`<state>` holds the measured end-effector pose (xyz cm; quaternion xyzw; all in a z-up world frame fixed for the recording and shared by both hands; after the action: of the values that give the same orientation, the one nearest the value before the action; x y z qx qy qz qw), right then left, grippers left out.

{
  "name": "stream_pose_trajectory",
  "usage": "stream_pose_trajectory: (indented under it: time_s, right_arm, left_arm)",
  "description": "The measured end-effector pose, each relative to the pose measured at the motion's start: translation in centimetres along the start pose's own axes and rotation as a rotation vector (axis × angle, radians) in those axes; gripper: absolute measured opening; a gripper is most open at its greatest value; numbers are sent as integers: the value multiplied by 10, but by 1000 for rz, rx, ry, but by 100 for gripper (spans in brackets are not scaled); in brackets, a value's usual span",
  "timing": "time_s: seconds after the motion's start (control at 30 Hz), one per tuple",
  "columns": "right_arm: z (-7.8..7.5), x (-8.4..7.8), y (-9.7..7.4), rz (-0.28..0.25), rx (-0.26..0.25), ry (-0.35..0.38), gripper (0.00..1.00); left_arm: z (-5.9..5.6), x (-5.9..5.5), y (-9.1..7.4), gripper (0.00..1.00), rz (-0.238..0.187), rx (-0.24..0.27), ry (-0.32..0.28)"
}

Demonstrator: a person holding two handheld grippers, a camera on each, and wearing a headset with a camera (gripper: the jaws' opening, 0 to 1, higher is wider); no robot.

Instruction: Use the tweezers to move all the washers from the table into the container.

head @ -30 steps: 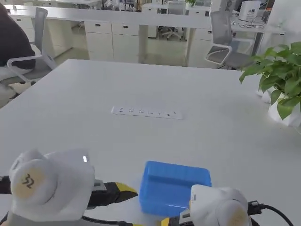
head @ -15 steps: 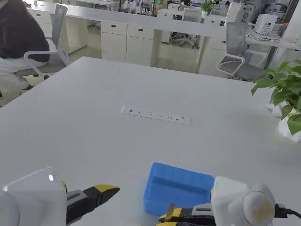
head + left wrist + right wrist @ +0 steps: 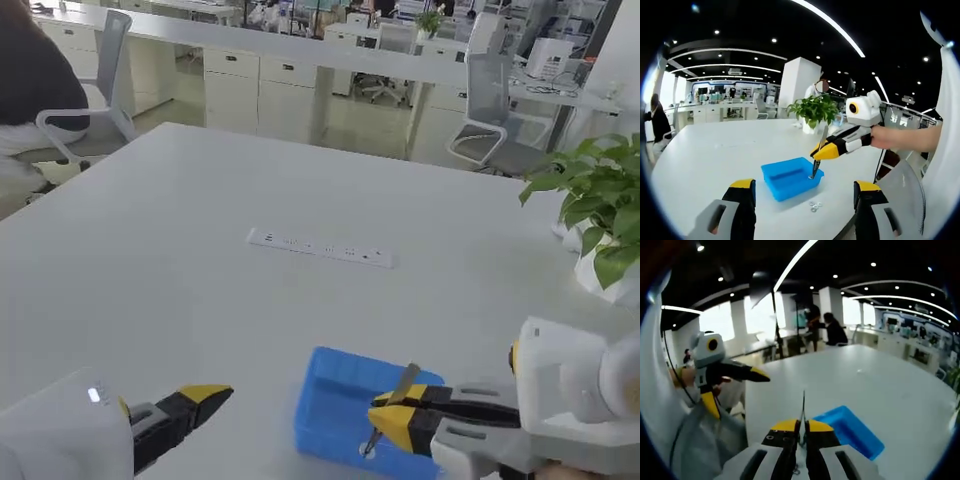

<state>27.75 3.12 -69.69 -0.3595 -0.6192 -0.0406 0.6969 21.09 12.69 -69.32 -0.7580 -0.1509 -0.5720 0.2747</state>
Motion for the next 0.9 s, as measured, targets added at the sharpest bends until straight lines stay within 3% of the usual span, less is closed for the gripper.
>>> stream_pose_trajectory:
  time_s: [0.23,0.47,0.7,0.9]
  right_arm:
    - [-24,11,-4,-10,-36,-19,2]
    - [-49,16,2,-20,-43,12,2]
    - [-73,5,11,-10,-74,76,2]
    - [-83,-13,19,21,-108,110,2]
  left_arm:
    - [-3,3,2,88,14,8,36]
    - [-7,4,1,88,14,3,41]
    - [-8,2,-6,88,10,14,30]
    - [-6,-1,-10,88,8,32,20]
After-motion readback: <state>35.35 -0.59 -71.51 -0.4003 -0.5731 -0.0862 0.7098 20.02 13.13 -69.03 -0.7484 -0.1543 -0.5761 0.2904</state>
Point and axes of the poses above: the centre of the closed fingertips' face, and the gripper's own axes: y roughly forward along the fingers, z roughly to its left, x roughly out of its top, the point moved 2 cm from there along -y, roughly backward along the fingers, and after that the axes turned 14 degrees about -x, right-handed, at the moved point
